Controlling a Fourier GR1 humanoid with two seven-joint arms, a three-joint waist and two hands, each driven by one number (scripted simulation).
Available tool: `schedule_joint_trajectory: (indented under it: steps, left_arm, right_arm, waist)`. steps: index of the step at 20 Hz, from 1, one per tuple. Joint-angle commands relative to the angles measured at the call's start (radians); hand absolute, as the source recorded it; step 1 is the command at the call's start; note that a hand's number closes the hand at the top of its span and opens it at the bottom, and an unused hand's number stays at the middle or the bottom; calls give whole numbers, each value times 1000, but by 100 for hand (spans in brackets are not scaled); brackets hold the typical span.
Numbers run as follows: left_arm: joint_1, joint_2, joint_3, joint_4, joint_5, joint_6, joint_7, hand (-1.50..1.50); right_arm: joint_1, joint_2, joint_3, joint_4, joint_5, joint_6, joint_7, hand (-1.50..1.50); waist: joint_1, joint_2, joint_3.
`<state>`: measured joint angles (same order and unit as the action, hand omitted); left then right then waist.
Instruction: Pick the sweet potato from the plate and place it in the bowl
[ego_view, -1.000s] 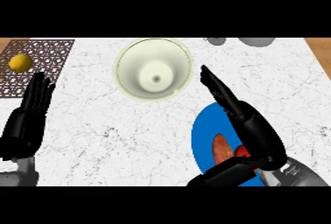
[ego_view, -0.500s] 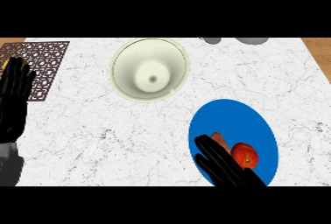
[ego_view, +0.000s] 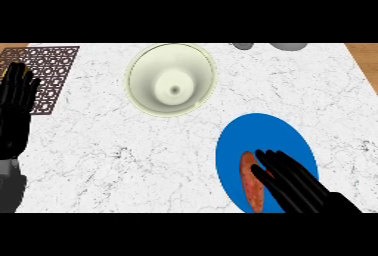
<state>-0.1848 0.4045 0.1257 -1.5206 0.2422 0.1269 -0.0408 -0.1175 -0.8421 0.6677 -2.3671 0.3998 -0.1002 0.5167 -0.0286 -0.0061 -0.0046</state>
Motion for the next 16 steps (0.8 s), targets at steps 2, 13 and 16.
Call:
schedule_joint_trajectory:
  steps: [2,13,16]
  left_arm:
    - [5,27,23,-39,27,-22,38,0]
    - [-89,33,51,32,21,-50,59,0]
    - [-87,11,34,36,-14,-39,68,0]
  right_arm:
    - [-19,-150,-60,-168,-162,231,202,-150]
    - [-104,-141,-189,-184,-393,493,386,-150]
    - [-140,-23,-129,-116,-348,536,433,-150]
  waist:
    - [26,0,1]
    - [24,5,4]
    - [30,6,4]
